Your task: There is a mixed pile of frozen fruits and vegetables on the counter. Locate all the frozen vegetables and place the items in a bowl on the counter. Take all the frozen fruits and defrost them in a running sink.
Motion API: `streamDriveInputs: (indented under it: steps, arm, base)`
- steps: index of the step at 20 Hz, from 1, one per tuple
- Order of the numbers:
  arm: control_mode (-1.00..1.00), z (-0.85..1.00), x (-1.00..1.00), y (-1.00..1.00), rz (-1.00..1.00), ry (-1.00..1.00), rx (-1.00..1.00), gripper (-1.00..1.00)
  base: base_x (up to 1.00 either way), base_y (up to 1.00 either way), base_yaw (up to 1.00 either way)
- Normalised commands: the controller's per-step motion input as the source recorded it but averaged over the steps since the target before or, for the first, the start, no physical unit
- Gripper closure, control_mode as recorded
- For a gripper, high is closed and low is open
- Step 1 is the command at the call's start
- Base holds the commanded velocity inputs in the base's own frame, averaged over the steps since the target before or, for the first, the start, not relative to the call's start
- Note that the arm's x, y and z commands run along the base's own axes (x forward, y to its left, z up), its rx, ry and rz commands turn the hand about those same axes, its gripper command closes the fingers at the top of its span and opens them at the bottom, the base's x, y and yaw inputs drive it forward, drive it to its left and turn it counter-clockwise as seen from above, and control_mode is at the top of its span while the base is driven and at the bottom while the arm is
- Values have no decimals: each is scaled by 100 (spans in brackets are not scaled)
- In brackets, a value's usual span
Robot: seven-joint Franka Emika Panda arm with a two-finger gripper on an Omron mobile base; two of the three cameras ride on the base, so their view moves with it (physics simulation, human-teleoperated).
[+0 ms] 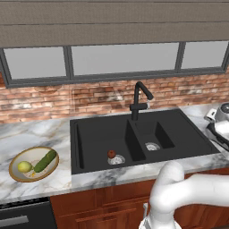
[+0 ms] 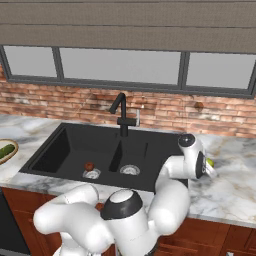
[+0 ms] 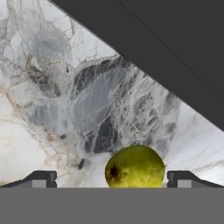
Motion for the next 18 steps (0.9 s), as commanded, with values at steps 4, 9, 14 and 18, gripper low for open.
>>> streamDriveInputs:
  steps: [4, 9, 14, 18]
  arm:
    - [-100, 0, 14, -14, 0, 0, 2, -100]
    - [-100, 0, 26, 0, 0, 0, 0, -100]
    - [-100, 0, 12, 0, 0, 0, 0, -100]
    - [-100, -4, 0, -7, 0, 0, 2, -100]
  base:
    - [0, 0, 0]
    - [0, 0, 0]
    - [0, 0, 0]
    - [0, 0, 0]
